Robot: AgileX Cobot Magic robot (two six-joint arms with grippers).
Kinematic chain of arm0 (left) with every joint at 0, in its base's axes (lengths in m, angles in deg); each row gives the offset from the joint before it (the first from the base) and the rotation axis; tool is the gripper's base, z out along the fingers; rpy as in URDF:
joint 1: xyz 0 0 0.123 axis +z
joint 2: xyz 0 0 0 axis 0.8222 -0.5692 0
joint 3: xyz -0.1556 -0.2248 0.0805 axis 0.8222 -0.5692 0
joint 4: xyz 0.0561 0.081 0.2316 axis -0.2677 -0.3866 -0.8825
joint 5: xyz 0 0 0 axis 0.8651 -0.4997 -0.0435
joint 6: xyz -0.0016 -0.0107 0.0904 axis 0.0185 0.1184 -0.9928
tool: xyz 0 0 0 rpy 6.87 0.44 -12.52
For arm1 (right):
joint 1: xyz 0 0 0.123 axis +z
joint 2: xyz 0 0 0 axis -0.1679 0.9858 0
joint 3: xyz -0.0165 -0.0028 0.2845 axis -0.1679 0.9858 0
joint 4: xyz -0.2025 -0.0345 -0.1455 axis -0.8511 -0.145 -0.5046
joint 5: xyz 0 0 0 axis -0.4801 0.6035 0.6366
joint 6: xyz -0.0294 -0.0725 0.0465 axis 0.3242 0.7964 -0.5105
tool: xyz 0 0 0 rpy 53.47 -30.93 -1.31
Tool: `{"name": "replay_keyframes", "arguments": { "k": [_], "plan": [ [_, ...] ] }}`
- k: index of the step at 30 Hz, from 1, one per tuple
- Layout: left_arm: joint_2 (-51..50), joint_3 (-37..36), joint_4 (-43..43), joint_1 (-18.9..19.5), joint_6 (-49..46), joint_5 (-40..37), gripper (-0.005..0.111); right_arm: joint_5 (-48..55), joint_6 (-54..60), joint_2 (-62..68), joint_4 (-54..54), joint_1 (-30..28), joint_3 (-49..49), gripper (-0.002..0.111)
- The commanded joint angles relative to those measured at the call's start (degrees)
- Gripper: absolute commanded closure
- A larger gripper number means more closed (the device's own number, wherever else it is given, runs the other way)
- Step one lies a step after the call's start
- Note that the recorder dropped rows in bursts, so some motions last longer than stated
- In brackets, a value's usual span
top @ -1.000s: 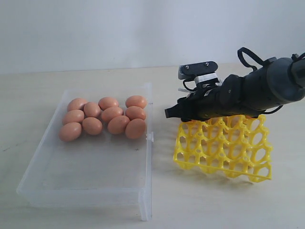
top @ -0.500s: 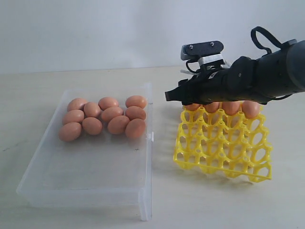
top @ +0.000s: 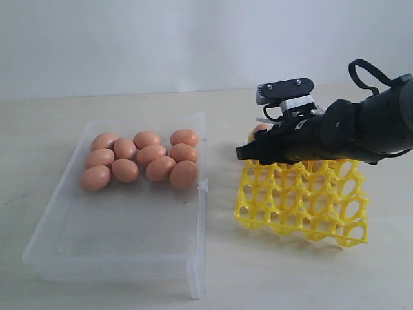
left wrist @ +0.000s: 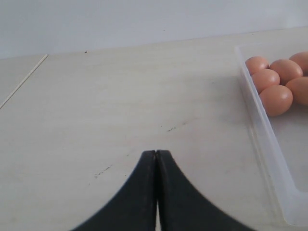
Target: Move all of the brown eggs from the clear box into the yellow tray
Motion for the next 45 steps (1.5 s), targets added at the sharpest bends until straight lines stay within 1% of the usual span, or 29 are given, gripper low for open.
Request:
{"name": "replay_keyframes", "arguments": {
  "k": [1,11,19,45],
  "plan": [
    [0.3,0.2,0.4,-0.3,0.0,0.0,0.107,-3.3,0.6,-0.9,-0.5,-0.5,0.3,0.070],
    [0.3,0.2,0.4,-0.3,0.0,0.0,0.107,-5.1,0.6,-0.6,-0.5,-0.5,-0.1,0.070],
    [0.3,0.2,0.4,-0.3,0.0,0.0,0.107,-1.9,0.6,1.9,-1.6,-0.5,-4.6,0.070],
    [0.3,0.2,0.4,-0.3,0.0,0.0,0.107,-1.1,0.6,7.2,-1.5,-0.5,-6.7,0.070]
  ]
}}
